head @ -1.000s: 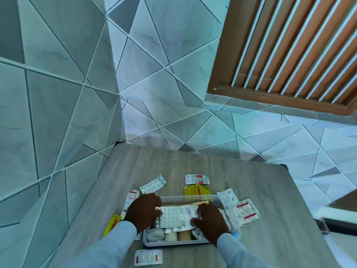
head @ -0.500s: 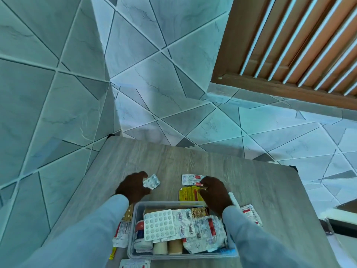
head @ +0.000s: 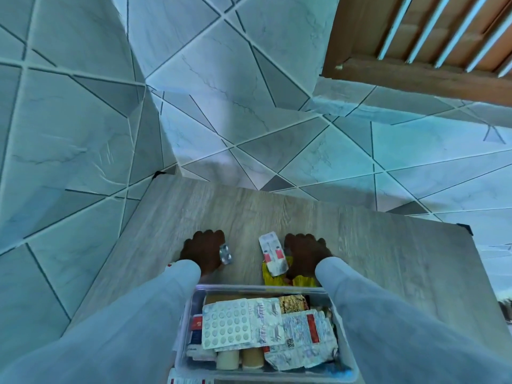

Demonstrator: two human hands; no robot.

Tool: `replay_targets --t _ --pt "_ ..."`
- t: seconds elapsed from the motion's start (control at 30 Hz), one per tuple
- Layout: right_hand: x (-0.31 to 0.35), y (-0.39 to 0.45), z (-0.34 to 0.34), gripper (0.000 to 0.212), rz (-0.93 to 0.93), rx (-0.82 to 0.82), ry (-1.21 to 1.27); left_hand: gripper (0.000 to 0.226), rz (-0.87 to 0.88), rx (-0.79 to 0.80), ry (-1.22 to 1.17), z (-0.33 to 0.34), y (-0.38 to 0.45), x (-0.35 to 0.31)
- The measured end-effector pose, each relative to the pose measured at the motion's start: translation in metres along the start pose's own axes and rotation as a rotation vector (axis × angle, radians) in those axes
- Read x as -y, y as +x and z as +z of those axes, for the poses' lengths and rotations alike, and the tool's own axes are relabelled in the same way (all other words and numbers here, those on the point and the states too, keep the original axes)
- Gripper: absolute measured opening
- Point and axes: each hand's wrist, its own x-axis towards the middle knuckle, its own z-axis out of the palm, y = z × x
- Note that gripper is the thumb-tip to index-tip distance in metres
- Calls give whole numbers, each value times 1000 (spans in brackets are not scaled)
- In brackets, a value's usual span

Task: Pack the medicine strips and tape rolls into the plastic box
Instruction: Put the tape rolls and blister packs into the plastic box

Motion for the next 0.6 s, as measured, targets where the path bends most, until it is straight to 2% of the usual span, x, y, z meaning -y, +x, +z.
replay_targets --t 0.1,0.23,0.3,0.4,0.47,0.6 --pt "1 1 1 73 25 84 74 35 9 -22 -15 2 0 1" --pt "6 -3 -3 73 41 49 24 32 13 -31 -60 0 -4 1" --pt "9 -6 -5 71 47 40 -3 26 21 -30 -80 0 -7 0" --pt "8 -9 -10 63 44 86 110 12 23 -27 -208 -1 -8 3" --pt "4 -11 -16 55 23 119 178 16 44 -8 -305 -3 -8 7" --pt "-6 -16 -30 39 -56 139 109 19 72 -78 -389 -13 -11 13"
